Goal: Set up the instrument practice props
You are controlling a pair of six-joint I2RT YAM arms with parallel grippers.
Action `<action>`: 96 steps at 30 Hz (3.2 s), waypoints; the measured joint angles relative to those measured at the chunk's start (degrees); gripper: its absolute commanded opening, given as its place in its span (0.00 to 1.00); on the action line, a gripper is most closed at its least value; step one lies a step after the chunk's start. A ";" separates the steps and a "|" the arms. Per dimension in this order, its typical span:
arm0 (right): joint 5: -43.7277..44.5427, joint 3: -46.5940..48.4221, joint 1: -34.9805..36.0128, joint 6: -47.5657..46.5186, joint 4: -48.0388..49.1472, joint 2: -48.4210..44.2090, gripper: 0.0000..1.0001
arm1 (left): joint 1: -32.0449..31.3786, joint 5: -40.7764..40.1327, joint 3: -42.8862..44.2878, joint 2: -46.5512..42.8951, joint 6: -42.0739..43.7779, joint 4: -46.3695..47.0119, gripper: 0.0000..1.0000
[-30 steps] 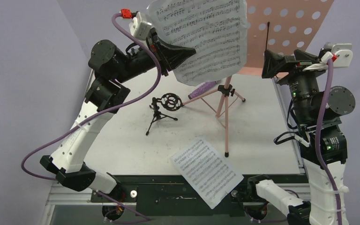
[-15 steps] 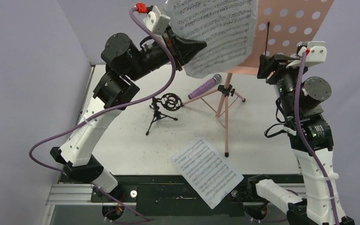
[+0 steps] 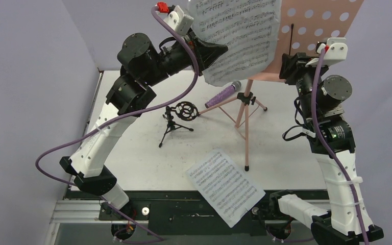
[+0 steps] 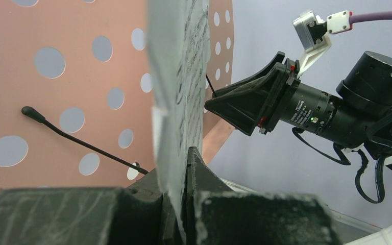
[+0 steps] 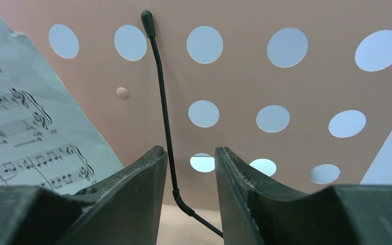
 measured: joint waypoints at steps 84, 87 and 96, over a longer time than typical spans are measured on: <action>-10.32 -10.38 0.00 -2.03 9.99 -7.04 0.05 | -4.87 -1.40 18.58 16.96 1.05 4.09 0.00; -10.51 -10.38 0.00 -1.92 9.99 -7.06 0.05 | -4.85 -1.51 18.69 17.57 1.01 4.07 0.09; -10.99 -10.38 0.00 -1.18 9.84 -7.32 0.05 | -4.87 -1.70 18.69 18.18 0.96 3.85 0.31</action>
